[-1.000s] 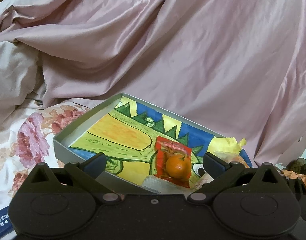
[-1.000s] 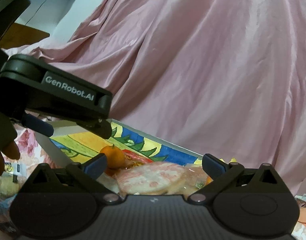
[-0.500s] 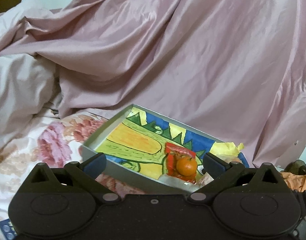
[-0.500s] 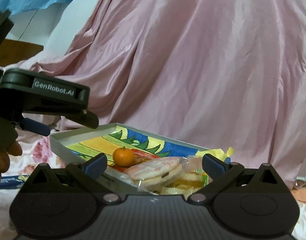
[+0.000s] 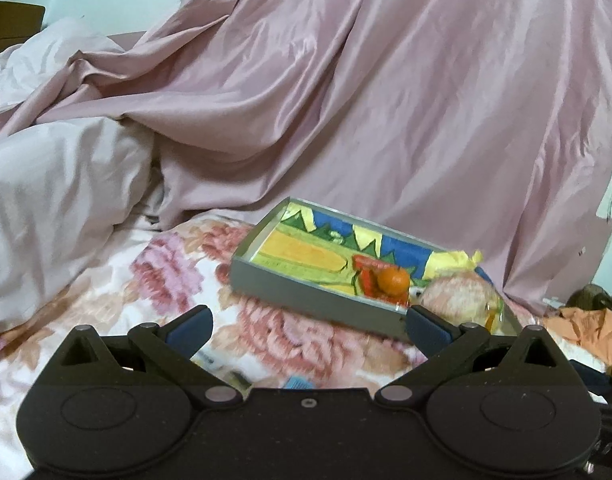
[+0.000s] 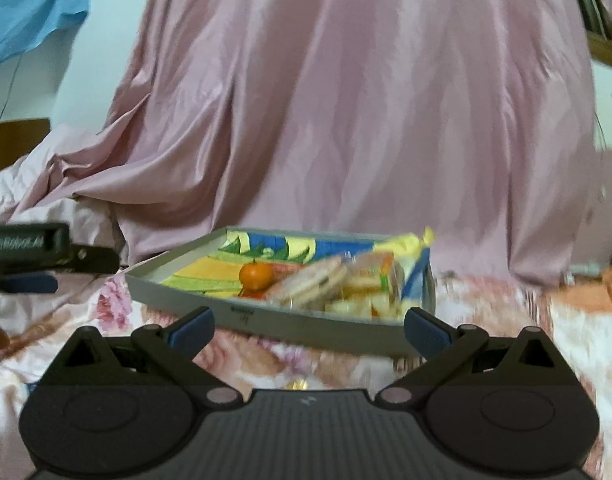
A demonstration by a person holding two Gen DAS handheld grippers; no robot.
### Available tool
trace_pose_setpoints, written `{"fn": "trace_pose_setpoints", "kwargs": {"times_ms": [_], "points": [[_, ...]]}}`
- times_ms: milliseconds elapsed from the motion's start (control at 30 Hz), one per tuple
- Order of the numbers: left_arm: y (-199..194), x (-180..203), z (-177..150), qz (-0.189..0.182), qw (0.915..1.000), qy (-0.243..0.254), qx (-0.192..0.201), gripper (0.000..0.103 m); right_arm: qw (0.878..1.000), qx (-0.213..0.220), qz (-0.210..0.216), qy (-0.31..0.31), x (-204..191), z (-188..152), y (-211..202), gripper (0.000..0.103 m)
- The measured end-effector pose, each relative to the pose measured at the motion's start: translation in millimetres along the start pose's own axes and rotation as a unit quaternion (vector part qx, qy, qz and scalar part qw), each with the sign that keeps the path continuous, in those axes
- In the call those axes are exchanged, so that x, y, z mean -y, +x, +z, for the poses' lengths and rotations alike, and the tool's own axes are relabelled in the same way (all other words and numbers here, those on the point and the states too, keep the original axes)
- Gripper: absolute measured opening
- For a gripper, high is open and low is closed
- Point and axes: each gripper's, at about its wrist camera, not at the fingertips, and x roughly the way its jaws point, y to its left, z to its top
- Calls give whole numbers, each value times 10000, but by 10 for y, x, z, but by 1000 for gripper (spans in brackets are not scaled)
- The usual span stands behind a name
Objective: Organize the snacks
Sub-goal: 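Move both tools back over the remaining snacks on the bedspread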
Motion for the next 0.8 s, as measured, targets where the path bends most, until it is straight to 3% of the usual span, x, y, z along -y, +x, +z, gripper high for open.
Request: {"fn": "trace_pose_setpoints", "kwargs": {"times_ms": [233,467,800], "points": [[-257,-151,-232,20,9998,95,-170,102,9974,-468,97,535,-42,-170,-228,103],[-464,-326,-464,116,9991,209,-345,102,9953,-839,126,462,-210,-336,-350,103],[-582,-515,-747,190,9953,630,-706,102,9811,-1780,429,620,-402,-555,-328,103]]}}
